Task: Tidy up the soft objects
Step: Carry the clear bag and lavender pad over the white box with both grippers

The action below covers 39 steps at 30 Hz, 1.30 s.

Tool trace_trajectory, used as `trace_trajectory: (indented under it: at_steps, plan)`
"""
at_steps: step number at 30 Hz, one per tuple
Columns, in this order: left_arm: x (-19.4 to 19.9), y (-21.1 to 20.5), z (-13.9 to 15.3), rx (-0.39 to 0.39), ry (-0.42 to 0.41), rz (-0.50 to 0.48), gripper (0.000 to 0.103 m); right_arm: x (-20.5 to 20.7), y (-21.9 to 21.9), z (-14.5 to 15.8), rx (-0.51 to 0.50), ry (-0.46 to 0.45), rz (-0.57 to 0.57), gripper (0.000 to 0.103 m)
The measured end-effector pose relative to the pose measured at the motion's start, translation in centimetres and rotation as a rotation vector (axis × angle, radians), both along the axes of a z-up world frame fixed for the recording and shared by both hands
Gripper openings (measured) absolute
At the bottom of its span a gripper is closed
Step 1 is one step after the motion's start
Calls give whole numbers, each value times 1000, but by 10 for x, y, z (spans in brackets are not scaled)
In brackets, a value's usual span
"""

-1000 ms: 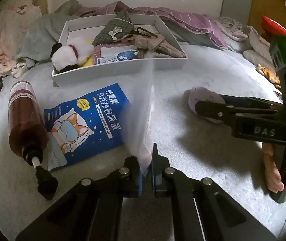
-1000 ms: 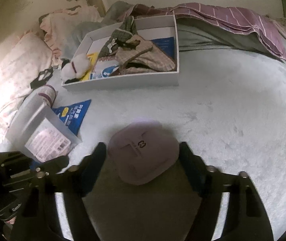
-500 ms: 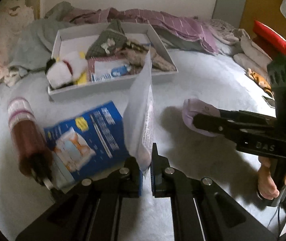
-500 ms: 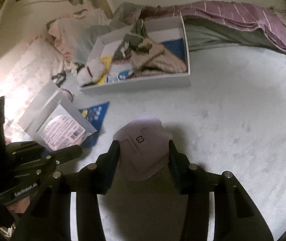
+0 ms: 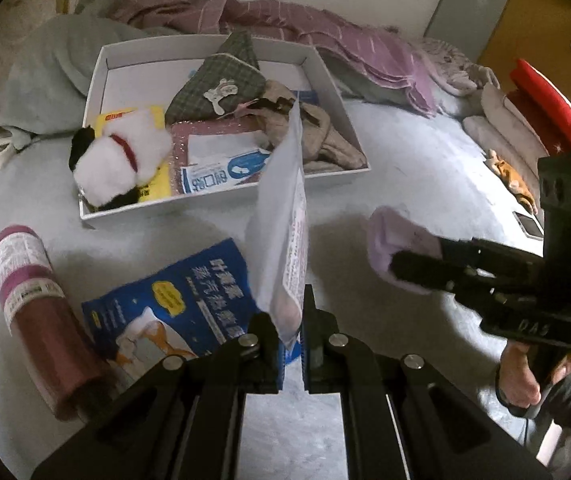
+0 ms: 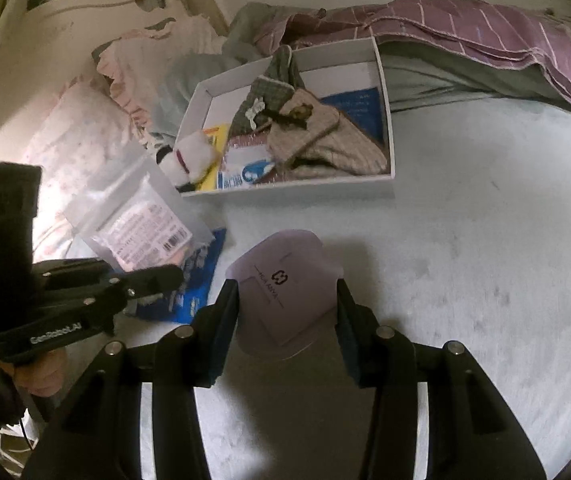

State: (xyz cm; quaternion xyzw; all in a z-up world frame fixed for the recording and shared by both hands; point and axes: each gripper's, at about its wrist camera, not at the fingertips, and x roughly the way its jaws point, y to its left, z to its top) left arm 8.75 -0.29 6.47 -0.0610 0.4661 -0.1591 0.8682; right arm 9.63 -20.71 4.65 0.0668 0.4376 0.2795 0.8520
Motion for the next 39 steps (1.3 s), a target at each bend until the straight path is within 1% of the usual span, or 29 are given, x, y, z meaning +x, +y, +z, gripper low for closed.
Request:
trace_trajectory:
  at_steps: [3,7,10,14,16,18,20,22,24,26,28,29,31,33,34,36,38,39]
  plan:
    - [10,5,7,-13,8,-19,4,14,-1,7,43,9,-5,48]
    - [23,12,17,-24,-20,-13,4,34,-1,17,123,22,-30,48]
    - [40,21,22,-76,-8,-18,4,48,2,24,139,18,-55,48]
    - [64,33,23,-130,36,-53,4,66,1,29,178,26,-78,48]
    - [79,38,24,-156,61,-73,4,75,1,34,182,11,-92,48]
    - [94,45,25,-185,76,-64,4,88,3,38,179,-7,-109,48]
    - [108,51,26,-219,91,-56,4,99,3,39,184,-2,-115,48]
    - [120,54,25,-230,101,-44,4,112,3,37,206,11,-139,48]
    - [136,56,19,-232,143,-39,4,122,5,36,210,11,-158,49]
    - [151,58,10,-281,195,-31,4,130,6,35,211,-1,-203,49]
    - [164,59,2,-326,242,-40,4,136,6,32,242,9,-232,49]
    - [169,59,0,-334,252,-31,4,138,6,30,264,18,-243,49]
    - [176,57,-3,-311,259,-17,4,142,5,28,284,25,-265,49]
    - [179,55,-2,-231,228,14,4,146,6,26,267,29,-281,49]
    - [178,53,0,-196,206,25,6,147,7,25,257,28,-288,49]
    - [178,49,3,-147,190,35,14,151,9,25,251,26,-289,49]
    - [179,48,5,-114,182,62,36,155,12,26,248,26,-290,49]
    - [180,48,7,-102,173,76,40,157,13,26,246,24,-290,49]
